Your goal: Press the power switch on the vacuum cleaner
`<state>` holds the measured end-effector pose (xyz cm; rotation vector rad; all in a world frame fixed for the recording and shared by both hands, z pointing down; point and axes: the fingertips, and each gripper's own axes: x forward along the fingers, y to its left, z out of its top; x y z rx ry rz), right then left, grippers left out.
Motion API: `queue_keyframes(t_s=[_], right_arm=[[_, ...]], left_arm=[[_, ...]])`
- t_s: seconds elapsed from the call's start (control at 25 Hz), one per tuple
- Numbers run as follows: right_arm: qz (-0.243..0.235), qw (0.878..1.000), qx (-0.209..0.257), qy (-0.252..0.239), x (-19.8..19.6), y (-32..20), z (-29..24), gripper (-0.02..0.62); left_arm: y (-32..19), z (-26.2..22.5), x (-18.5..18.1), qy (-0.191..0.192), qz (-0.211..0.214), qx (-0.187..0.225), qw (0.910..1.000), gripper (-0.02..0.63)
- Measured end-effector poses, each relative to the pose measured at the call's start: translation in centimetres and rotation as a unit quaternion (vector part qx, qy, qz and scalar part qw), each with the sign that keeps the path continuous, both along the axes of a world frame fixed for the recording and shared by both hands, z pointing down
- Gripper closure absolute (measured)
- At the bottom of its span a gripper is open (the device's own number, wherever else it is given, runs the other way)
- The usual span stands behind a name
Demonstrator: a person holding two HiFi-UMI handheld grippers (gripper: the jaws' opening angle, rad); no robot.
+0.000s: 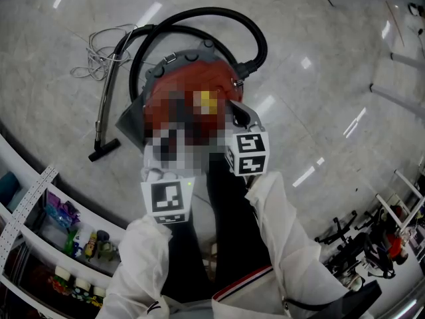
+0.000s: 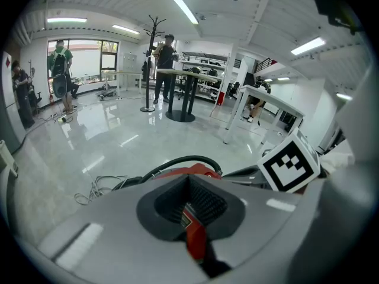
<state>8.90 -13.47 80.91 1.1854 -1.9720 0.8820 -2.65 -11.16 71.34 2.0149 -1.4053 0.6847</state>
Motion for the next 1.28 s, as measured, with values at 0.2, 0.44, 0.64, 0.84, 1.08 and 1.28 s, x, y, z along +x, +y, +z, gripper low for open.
queue_keyframes(t_s=[0.2, 0.44, 0.64, 0.84, 1.08, 1.28], right_arm=[[-0.004, 1.000, 0.000, -0.002, -0.05, 0.01, 0.05, 0.594], [-0.004, 1.000, 0.002, -0.002, -0.07, 0.01, 0.02, 0.594], [-0.004, 1.000, 0.001, 0.000, -0.04, 0.11, 0.09, 0.594], [-0.003, 1.000, 0.001, 0.001, 0.03, 0.16, 0.24, 0.594], [-0.003, 1.000, 0.001, 0.001, 0.02, 0.19, 0.30, 0.594], [-0.005, 1.000, 0.001, 0.003, 0.06, 0.28, 0.44, 0.594]], left_arm=[[-0.19, 0.04, 0.63, 0.006, 0.003, 0.001, 1.0000, 0.606], [-0.17, 0.09, 0.95, 0.010, 0.003, 0.000, 0.9999, 0.606], [-0.23, 0.09, 0.80, 0.011, 0.002, 0.001, 0.9999, 0.606], [-0.27, 0.12, 0.83, 0.011, 0.002, 0.001, 0.9999, 0.606], [-0.07, 0.26, 0.95, 0.012, 0.004, -0.001, 0.9999, 0.606], [0.07, 0.38, 0.84, 0.011, 0.003, -0.003, 0.9999, 0.606]])
